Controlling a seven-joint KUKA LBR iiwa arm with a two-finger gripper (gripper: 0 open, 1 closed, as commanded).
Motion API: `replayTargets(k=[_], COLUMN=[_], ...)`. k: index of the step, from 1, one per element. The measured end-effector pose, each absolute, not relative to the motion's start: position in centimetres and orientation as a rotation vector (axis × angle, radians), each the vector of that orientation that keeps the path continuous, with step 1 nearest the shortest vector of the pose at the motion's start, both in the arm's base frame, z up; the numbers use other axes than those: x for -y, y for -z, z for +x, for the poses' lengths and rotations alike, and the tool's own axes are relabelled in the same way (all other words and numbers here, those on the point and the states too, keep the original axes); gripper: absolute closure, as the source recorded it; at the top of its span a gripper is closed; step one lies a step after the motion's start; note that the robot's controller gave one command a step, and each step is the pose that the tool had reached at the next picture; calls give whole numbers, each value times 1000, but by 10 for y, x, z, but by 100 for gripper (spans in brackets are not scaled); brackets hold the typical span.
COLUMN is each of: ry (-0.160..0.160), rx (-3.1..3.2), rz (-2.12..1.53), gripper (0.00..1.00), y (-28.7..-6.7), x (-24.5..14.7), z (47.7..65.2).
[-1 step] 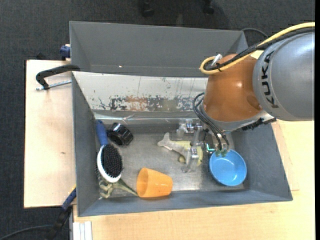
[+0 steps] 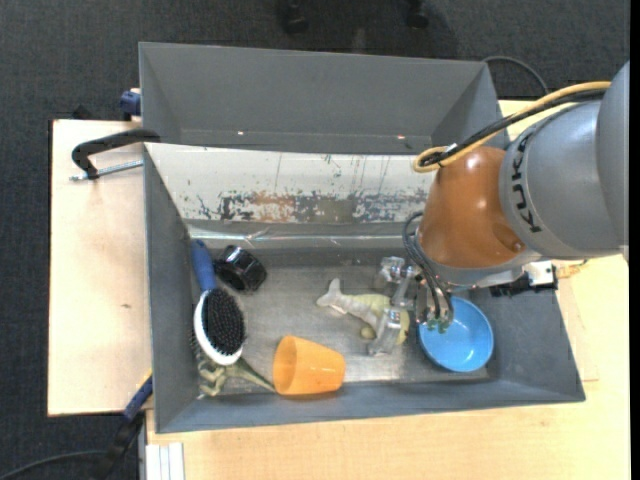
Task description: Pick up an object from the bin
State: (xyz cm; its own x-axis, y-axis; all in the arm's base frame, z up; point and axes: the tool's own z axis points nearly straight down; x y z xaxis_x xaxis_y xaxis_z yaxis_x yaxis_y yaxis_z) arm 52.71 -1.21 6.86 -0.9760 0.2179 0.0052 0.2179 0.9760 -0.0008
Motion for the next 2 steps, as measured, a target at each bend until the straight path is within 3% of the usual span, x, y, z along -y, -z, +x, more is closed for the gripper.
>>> replayTargets(k=[1, 2], ry=[2, -5], rx=[3122, 3148], rz=[-343, -232], gripper=[100, 100], y=[-71, -213], x=[11, 99], z=[528, 517])
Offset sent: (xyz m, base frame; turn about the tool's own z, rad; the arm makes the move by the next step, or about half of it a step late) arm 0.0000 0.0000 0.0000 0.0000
